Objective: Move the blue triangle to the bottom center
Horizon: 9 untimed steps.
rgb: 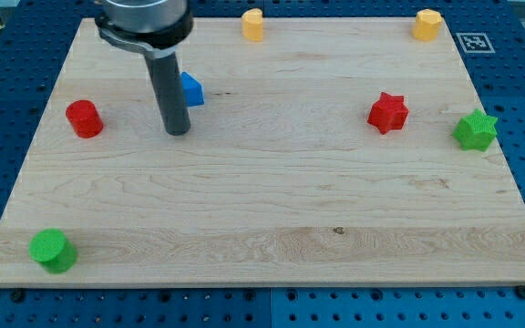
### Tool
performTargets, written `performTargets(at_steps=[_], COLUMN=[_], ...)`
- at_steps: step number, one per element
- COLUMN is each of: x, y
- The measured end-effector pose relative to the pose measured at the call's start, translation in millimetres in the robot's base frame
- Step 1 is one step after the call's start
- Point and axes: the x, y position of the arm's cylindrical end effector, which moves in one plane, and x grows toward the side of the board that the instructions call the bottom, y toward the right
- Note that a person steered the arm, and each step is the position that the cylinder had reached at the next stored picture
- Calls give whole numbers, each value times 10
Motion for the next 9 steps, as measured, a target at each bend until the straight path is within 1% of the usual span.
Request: performTargets(at_steps=[3, 4, 5, 6, 7, 8, 9], x=[-681, -827, -658, -455, -364, -364, -365], y=[-545, -393, -45, 120, 245, 543, 712])
